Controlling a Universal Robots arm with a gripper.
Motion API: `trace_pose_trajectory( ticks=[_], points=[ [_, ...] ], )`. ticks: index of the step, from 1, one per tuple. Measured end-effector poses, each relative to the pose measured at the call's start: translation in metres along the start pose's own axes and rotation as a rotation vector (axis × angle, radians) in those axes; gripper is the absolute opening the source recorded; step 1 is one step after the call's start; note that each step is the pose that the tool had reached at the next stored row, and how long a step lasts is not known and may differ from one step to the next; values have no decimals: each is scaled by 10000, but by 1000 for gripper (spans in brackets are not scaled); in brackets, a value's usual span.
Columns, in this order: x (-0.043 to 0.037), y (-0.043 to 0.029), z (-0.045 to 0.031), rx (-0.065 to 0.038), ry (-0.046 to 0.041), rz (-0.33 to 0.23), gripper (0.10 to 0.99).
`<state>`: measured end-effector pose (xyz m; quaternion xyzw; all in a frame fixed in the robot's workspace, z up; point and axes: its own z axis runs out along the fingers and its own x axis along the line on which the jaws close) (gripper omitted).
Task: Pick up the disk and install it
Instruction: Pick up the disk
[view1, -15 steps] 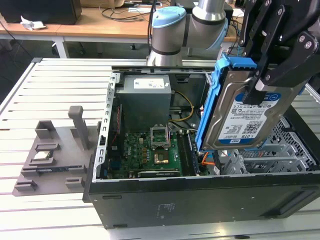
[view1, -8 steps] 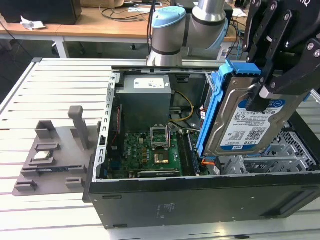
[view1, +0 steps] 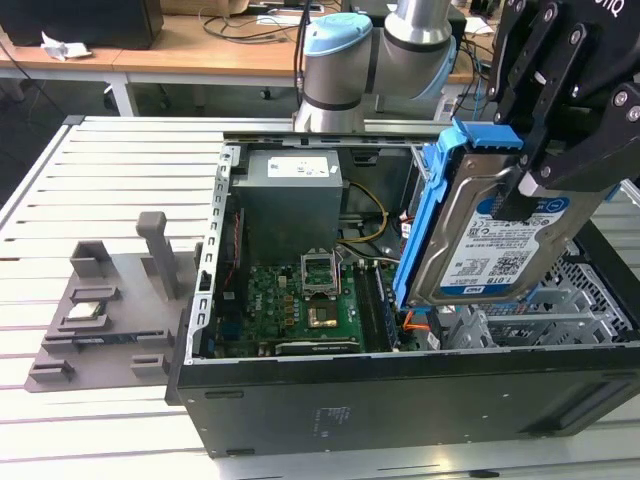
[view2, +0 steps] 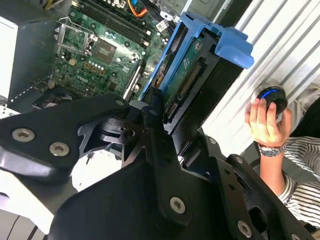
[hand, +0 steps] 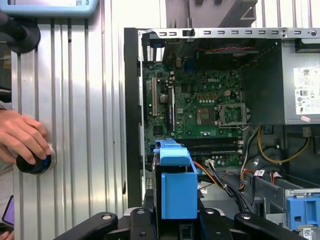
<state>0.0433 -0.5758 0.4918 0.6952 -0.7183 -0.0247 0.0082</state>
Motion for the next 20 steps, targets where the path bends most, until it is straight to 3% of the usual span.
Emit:
trace_pose_trajectory(
  ticks=[12, 20],
  points=[
    [-31, -191, 23, 1, 42, 2, 361],
    [-38, -315, 92, 1, 108, 6, 361]
  ],
)
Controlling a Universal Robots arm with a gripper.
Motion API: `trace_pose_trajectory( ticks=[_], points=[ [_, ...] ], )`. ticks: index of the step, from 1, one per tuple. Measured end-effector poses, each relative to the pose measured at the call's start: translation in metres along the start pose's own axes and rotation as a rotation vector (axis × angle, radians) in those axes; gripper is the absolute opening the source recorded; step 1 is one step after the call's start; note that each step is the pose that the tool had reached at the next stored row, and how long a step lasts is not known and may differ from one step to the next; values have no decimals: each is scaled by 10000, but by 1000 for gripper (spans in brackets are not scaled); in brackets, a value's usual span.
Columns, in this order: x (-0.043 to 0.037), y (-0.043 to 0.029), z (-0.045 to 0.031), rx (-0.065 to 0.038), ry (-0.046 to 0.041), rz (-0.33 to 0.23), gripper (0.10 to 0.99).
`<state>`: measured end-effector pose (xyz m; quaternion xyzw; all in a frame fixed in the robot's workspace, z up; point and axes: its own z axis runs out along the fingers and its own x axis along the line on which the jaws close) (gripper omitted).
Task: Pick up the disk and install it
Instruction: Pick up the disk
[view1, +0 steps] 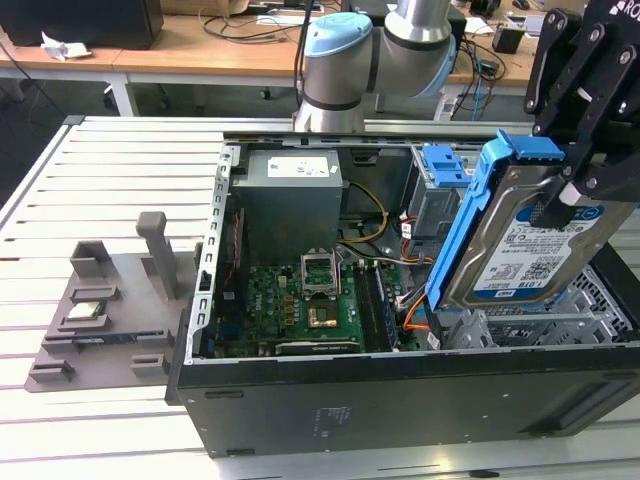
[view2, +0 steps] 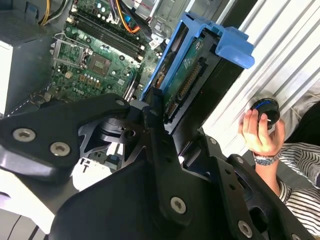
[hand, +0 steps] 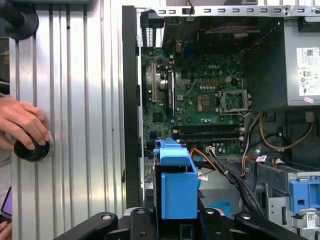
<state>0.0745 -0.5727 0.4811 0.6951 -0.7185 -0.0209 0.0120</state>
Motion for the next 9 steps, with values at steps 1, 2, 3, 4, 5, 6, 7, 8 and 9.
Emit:
trace_pose_trajectory(
  ticks=[1, 2, 3, 4, 5, 6, 7, 8, 9],
  points=[
    [0, -9, 15, -1, 5, 0, 361],
    [-1, -22, 33, -1, 8, 0, 361],
    [-1, -29, 44, -1, 11, 0, 361],
    [-2, -42, 57, -1, 17, 0, 361],
    [-2, -48, 62, 0, 21, 0, 361],
    [-2, -55, 68, 0, 22, 1, 361],
    [-3, -68, 77, 0, 29, 0, 361],
    [-3, -75, 81, 0, 32, 0, 361],
    [-3, -81, 85, 0, 34, 1, 361]
  ],
)
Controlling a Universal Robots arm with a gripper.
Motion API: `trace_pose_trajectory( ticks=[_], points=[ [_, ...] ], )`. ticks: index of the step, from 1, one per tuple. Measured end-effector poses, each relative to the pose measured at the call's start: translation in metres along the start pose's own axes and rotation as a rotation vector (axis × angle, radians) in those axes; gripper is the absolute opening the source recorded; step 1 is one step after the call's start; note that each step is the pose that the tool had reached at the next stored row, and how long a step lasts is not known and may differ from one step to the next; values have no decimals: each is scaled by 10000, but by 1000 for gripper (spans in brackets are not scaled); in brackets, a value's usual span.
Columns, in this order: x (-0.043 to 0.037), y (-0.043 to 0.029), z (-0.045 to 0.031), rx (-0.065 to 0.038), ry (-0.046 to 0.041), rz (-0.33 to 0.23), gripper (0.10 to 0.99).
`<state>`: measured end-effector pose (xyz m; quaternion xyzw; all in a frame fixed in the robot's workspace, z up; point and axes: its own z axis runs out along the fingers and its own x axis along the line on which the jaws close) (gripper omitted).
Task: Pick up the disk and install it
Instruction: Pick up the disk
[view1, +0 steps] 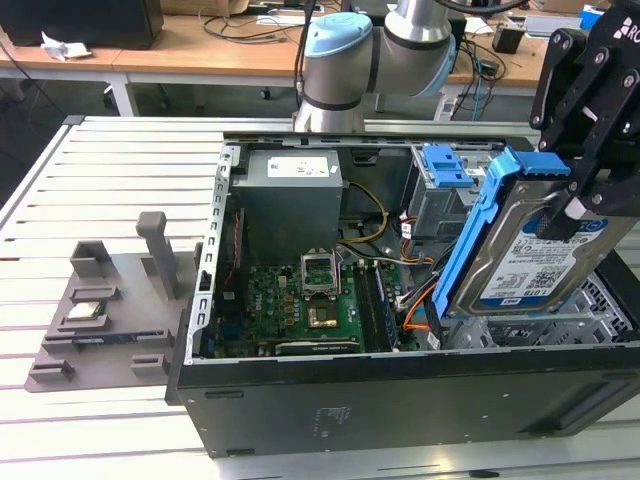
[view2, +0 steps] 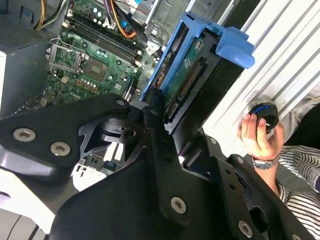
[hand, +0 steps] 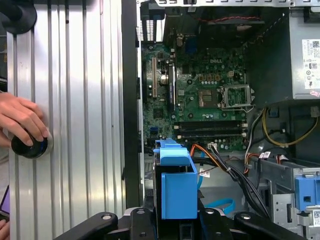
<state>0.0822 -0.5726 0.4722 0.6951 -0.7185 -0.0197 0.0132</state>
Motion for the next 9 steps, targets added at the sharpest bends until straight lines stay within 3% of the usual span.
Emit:
trace_pose_trajectory(
  ticks=[9],
  points=[
    [-5, -63, 102, -2, 29, 1, 361]
  ],
)
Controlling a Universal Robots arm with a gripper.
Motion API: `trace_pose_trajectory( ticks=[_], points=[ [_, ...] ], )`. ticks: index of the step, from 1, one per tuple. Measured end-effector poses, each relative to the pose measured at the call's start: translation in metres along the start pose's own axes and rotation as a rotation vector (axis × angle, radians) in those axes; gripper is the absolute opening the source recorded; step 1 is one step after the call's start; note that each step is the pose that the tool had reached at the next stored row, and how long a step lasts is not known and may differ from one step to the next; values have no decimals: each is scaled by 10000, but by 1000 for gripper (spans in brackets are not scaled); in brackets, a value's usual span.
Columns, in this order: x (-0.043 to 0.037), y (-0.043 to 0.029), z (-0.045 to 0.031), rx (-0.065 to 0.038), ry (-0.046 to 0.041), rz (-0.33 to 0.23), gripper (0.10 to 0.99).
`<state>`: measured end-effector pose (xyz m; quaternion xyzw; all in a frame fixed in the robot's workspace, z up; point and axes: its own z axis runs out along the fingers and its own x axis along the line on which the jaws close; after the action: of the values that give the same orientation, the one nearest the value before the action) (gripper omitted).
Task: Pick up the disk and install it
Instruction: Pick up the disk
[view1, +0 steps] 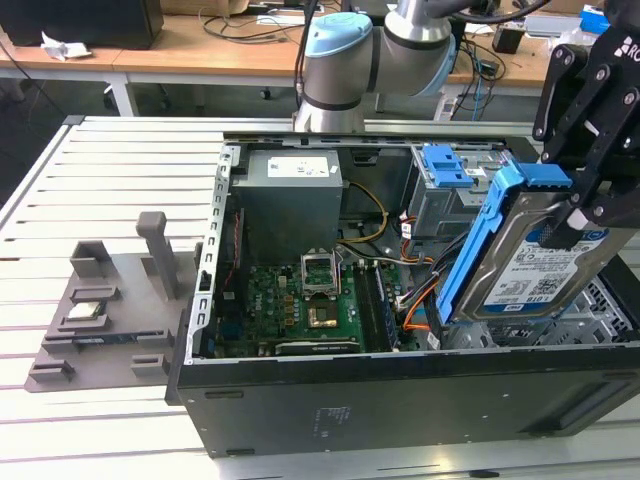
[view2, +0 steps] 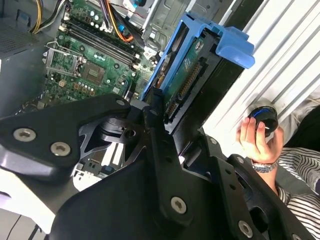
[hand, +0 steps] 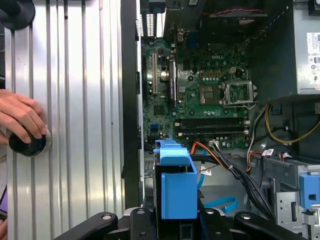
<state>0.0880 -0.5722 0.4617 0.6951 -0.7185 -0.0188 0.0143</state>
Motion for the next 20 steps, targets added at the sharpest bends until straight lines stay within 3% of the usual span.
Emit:
trace_pose_trajectory(
  ticks=[4, 11, 16, 20],
  points=[
    [-15, -31, 72, 0, 19, 2, 361],
    [-170, -150, 79, 0, 32, 2, 361],
    [-270, -312, 102, -18, 76, 3, 361],
    [-292, -433, 112, -31, 93, 5, 361]
  ],
)
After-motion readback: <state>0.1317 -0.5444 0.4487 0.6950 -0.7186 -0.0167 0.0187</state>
